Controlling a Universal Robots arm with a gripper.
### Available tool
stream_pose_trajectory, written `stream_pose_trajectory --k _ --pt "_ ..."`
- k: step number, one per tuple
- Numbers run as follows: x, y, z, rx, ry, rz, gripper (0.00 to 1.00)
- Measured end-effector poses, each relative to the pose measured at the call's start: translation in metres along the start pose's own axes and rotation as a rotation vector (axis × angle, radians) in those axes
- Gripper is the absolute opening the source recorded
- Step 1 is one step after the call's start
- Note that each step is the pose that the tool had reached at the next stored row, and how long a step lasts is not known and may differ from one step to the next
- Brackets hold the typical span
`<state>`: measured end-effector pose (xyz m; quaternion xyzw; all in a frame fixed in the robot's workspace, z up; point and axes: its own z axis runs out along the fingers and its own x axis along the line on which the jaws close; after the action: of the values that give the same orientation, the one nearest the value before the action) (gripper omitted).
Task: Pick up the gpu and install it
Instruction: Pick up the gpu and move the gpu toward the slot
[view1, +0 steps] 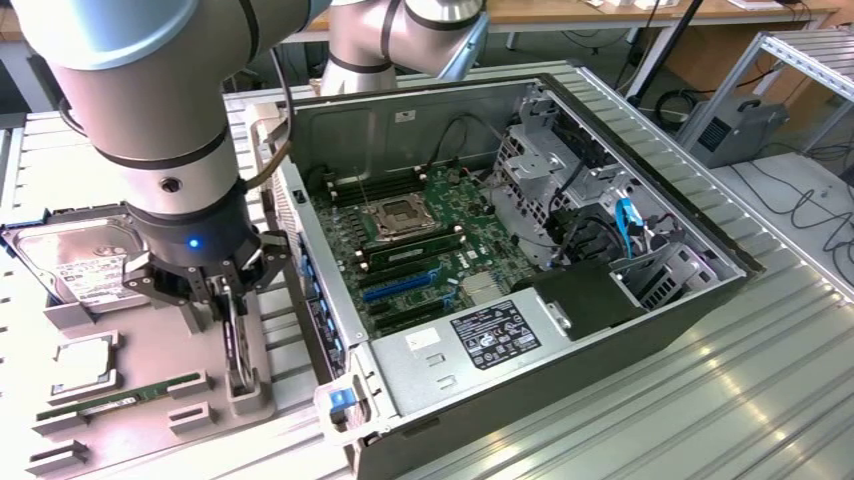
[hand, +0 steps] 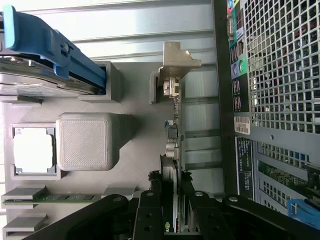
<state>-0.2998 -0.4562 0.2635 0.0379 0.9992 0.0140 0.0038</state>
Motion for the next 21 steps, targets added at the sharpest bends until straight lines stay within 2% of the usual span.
stream_pose_trajectory --k 13,21 --pt "0.0 0.0003 -0.01 -0.0001 -0.0001 0.0 0.26" --pt "0.0 0.0004 -0.0128 0.0 0.0001 0.0 0.26"
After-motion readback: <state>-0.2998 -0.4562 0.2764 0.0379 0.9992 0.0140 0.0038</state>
